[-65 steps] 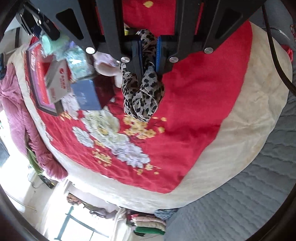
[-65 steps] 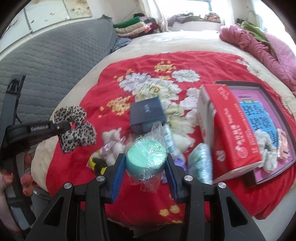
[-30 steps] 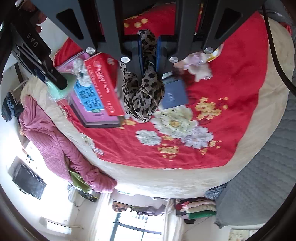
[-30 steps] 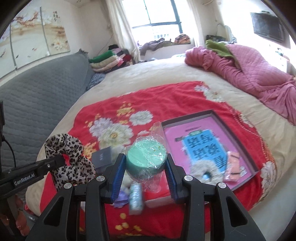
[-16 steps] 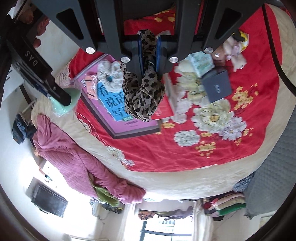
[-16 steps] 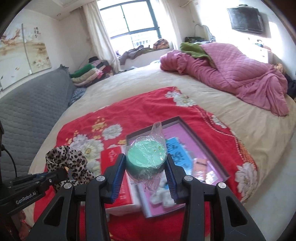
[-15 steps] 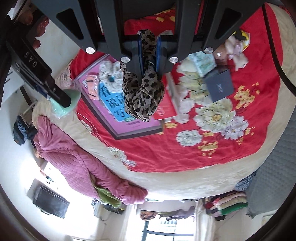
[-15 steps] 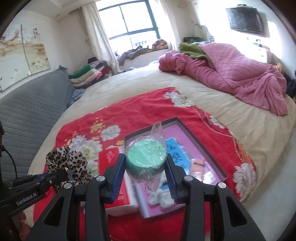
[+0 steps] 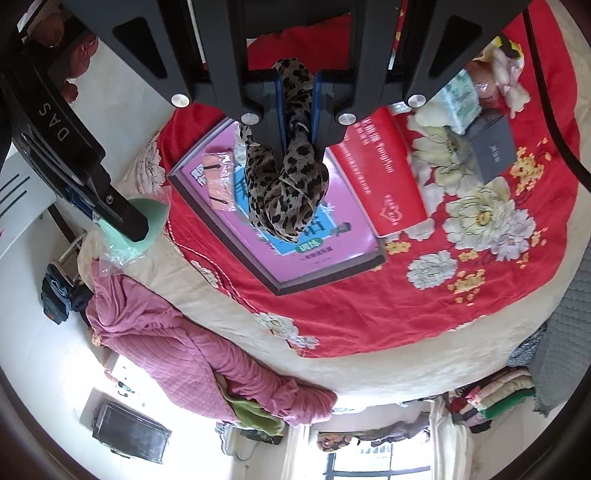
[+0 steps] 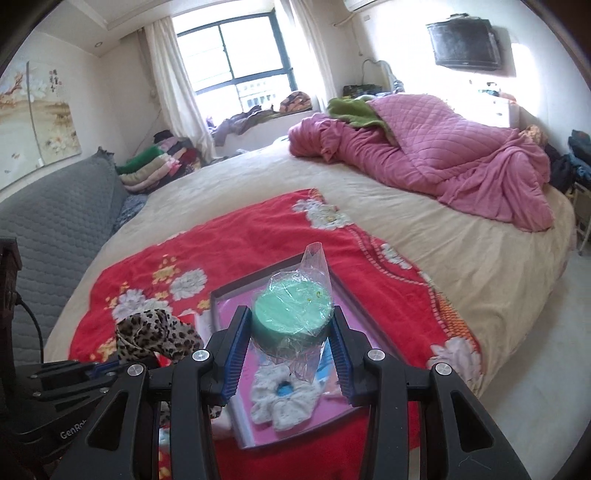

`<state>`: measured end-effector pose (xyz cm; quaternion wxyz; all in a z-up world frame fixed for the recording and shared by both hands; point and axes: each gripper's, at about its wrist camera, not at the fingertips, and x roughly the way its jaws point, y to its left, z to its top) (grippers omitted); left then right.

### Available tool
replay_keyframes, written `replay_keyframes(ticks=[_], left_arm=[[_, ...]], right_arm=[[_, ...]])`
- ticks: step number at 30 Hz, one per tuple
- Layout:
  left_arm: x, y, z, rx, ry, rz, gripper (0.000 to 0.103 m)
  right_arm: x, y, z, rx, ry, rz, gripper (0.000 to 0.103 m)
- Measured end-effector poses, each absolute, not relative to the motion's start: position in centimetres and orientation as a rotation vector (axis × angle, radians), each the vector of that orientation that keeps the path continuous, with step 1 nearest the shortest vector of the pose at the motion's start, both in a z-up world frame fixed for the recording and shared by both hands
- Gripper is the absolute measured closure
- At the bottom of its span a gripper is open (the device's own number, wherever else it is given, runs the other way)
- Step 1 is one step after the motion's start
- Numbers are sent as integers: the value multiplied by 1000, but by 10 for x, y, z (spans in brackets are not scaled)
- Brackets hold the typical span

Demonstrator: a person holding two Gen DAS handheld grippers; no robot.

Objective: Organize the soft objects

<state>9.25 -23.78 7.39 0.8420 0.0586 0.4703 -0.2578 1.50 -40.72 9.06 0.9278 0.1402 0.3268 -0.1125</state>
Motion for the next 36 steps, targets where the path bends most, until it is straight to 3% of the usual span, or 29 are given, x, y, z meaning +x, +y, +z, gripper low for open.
replay_keyframes(ticks=[36], left_arm=[[122,-315,-31,253,1210,-605,92]], right_arm=[[49,-461,3,296,838,-318,60]])
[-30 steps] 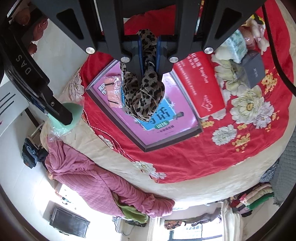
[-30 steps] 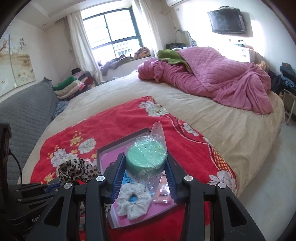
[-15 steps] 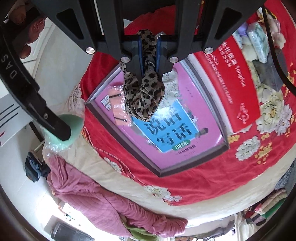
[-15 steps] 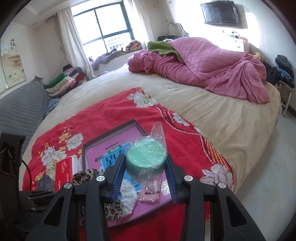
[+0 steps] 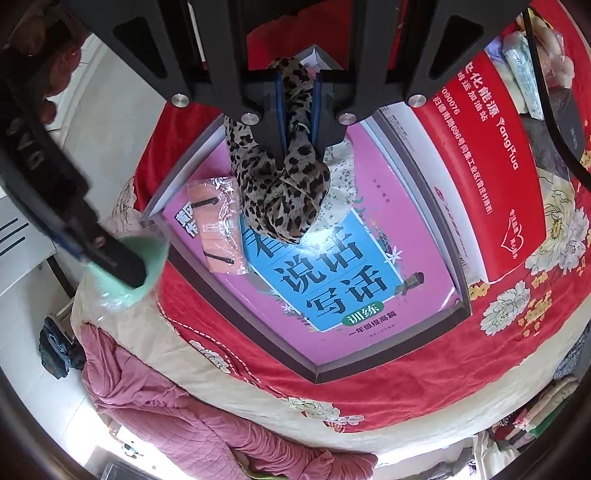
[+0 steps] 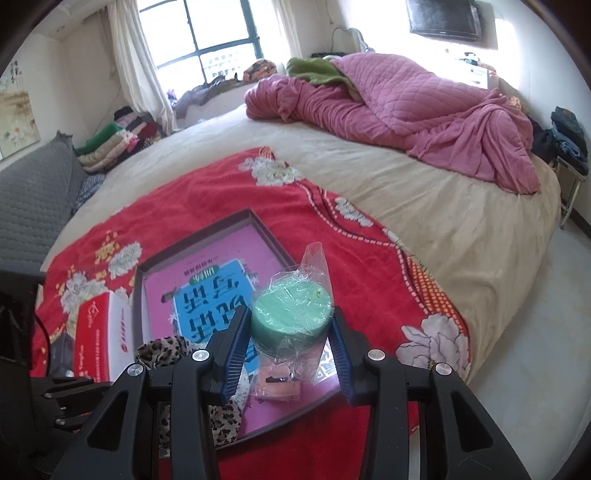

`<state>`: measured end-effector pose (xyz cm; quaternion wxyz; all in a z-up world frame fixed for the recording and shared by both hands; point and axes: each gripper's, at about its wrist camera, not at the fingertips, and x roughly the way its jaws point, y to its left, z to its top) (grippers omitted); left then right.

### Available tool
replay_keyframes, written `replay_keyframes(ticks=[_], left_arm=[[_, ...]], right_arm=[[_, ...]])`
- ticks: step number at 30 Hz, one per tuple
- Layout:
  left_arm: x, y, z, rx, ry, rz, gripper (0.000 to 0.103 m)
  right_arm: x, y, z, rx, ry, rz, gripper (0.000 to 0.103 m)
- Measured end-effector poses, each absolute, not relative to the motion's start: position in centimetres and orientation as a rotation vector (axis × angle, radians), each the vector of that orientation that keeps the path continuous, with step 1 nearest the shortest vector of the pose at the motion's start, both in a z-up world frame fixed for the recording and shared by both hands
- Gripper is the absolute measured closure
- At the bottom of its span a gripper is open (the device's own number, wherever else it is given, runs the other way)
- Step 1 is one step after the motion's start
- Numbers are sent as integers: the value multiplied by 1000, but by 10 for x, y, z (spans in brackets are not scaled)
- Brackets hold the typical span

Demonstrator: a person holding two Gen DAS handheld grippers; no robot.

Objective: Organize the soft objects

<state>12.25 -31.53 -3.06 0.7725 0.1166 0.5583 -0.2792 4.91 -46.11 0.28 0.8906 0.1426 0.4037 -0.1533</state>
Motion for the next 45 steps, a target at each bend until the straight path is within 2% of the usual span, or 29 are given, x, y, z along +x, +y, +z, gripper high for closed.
replay_keyframes(ticks=[22,24,26,28,33,36,40,45], left_arm=[[137,-313,-38,219,1243,-609,88],[137,-312,-38,217,1243,-607,85],[137,-311,-37,215,1240,-604,74],[137,-309,-35,213,1233,-602,69],[137,-307,-33,206,1228,-597,69],[137,-305,-31,204,1224,-595,68],[136,-301,-25,191,1210,-596,53],[133,-298,-17,183,1185,-601,52]], right_arm=[[68,-465,-50,190,981,-407,59],[67,-465,-50,194,978,-399,58],[68,-464,-49,190,980,-401,58],[68,-463,-48,190,977,-398,58],[67,-464,-47,202,982,-400,58],[65,-465,-45,213,975,-403,52],[64,-467,-44,217,974,-411,50],[61,-468,-42,226,969,-417,45]])
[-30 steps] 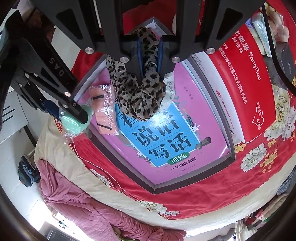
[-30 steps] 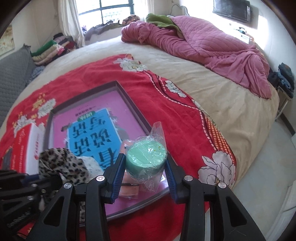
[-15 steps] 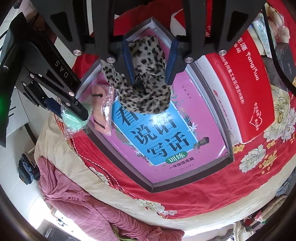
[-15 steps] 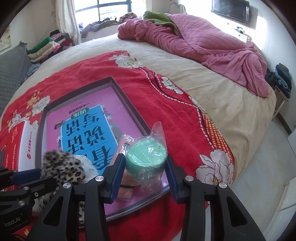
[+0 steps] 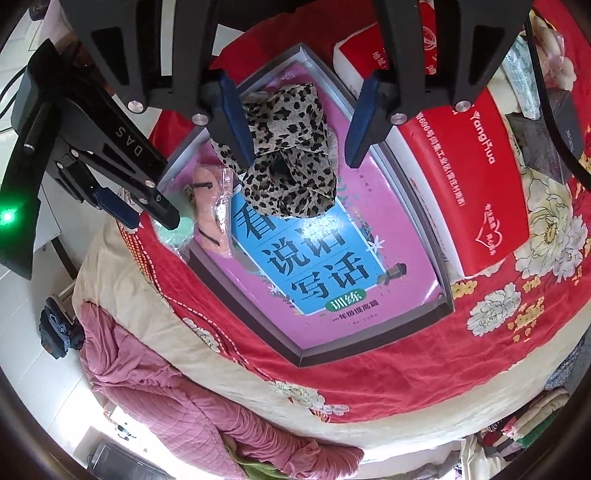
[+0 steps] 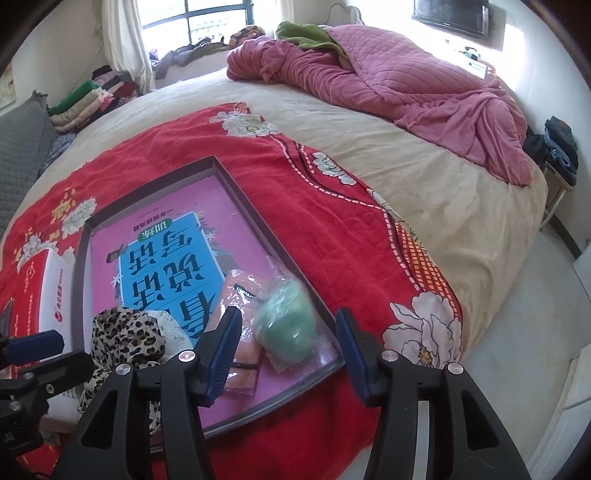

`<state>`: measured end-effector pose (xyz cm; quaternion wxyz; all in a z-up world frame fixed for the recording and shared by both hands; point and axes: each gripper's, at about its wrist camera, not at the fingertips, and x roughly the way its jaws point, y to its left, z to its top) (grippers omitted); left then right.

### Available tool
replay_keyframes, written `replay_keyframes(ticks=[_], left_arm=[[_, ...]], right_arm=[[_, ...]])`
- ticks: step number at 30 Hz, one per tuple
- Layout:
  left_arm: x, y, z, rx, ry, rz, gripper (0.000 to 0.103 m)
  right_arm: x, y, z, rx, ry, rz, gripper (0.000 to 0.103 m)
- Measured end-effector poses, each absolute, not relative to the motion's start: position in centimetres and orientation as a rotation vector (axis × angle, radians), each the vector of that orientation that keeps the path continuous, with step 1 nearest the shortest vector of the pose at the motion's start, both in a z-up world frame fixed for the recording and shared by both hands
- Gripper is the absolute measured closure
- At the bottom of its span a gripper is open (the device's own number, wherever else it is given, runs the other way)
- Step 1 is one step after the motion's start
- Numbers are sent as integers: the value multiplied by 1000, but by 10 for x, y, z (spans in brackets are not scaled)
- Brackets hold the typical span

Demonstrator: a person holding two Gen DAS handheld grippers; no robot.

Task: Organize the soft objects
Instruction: 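Open both grippers to drop the scrunchie and container onto the book, then move both open grippers back toward the remaining pile of items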

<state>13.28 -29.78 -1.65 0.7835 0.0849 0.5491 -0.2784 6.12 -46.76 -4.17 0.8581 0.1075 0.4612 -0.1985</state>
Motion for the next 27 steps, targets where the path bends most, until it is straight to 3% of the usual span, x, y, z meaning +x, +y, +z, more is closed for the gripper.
replay_keyframes(ticks=[10,13,22,25,27], left_arm=[[127,-288,-5,185,1155,-587,46],[127,-284,-1,180,1147,-572,42],[122,-272,10,167,1120,-556,39],[118,-268,14,161,1116,-560,27],[116,-266,16,158,1110,-557,24]], right_arm=[[54,-467,-30,245,945,-412,43],[53,-465,-24,244,934,-408,36],[49,-454,-9,219,913,-402,30],[48,-450,-5,215,908,-402,30],[46,-448,-1,207,902,-405,30]])
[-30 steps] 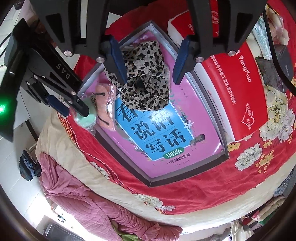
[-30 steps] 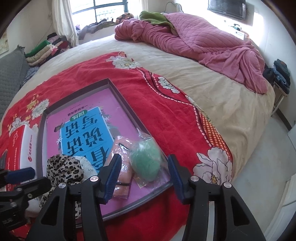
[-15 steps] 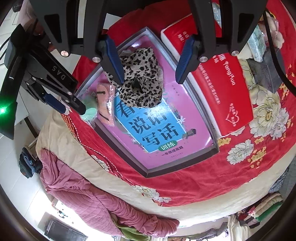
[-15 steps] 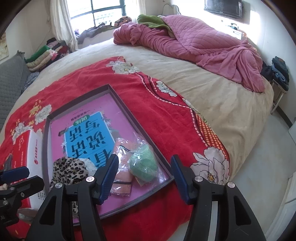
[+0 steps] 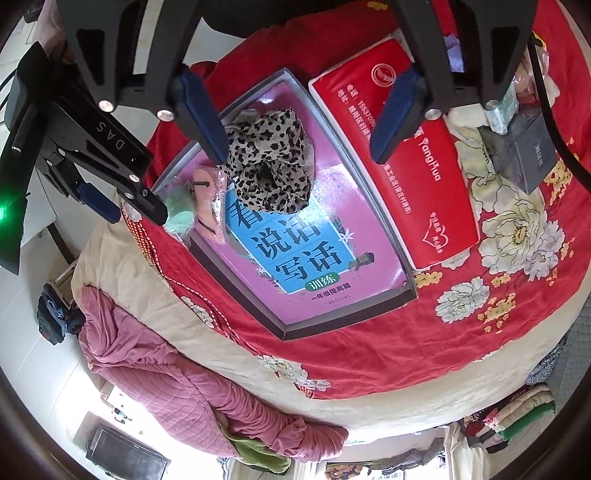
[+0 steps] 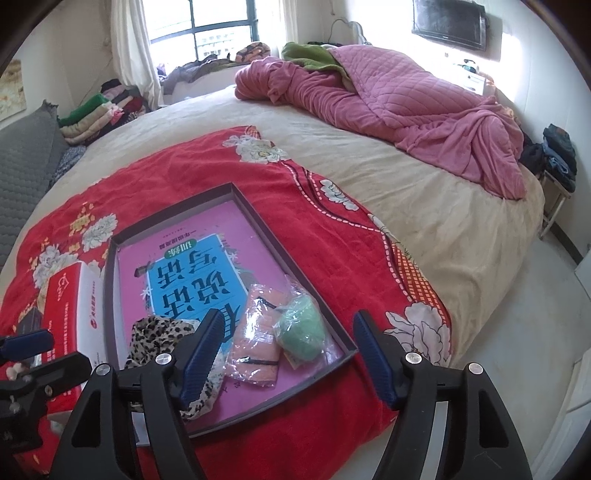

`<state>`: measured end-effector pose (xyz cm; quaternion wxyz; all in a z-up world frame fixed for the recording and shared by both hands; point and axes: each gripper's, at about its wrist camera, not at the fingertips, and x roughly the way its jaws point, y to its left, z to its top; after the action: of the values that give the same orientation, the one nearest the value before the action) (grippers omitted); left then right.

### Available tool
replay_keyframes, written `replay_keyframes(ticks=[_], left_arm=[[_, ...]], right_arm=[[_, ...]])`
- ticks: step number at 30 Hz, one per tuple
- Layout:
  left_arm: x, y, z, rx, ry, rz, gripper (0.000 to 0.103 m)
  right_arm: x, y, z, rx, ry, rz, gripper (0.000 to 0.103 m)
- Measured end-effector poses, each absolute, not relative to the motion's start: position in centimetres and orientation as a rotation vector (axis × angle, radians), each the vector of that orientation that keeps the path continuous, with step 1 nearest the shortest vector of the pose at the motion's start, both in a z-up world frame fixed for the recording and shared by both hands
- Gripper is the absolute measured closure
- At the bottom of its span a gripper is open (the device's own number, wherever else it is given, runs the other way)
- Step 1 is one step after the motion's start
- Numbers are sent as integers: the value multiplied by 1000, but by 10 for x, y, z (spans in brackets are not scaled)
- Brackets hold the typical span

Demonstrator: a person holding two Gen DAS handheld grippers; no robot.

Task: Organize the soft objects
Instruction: 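Move both open grippers back toward the remaining pile of items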

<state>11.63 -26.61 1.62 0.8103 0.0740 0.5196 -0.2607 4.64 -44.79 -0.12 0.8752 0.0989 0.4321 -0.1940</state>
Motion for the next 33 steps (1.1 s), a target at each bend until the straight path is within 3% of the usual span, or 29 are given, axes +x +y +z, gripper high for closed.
replay_keyframes(ticks=[33], left_arm=[[89,-195,64,125,1008,-448,23]], right_arm=[[20,-404,67,186,790,-365,28]])
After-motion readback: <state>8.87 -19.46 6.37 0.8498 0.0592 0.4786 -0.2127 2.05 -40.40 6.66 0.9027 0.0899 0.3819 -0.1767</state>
